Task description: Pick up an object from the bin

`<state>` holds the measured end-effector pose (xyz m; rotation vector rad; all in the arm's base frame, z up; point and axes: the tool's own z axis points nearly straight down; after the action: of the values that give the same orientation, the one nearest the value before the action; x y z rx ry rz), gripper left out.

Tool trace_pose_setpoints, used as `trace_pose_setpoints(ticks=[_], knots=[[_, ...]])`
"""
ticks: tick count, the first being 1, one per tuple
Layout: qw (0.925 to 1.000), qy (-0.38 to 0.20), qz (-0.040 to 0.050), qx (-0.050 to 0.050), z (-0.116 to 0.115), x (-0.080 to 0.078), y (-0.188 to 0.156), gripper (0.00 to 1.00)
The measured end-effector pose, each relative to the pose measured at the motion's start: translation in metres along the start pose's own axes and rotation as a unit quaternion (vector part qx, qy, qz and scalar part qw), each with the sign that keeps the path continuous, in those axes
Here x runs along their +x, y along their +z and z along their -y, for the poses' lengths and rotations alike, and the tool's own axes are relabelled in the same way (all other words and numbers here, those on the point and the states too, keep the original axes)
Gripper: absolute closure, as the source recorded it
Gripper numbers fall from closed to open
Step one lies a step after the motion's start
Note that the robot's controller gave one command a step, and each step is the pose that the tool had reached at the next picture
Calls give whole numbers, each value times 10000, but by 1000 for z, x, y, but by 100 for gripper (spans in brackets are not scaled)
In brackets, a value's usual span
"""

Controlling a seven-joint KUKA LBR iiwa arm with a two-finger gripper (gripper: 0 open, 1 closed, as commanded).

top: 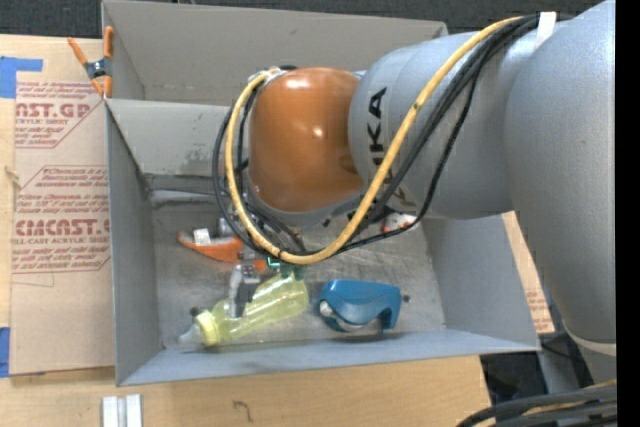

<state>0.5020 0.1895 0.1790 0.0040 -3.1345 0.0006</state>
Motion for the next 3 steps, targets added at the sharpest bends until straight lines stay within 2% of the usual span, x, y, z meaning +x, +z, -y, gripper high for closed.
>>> trace_pose_setpoints(ticks=[1,2,3], knots=[[10000,10,38,-8,1,-2,-4,0],[9983,-581,77,-12,6,2,22,0],[9838,-1790,124,-13,16,14,98,0]])
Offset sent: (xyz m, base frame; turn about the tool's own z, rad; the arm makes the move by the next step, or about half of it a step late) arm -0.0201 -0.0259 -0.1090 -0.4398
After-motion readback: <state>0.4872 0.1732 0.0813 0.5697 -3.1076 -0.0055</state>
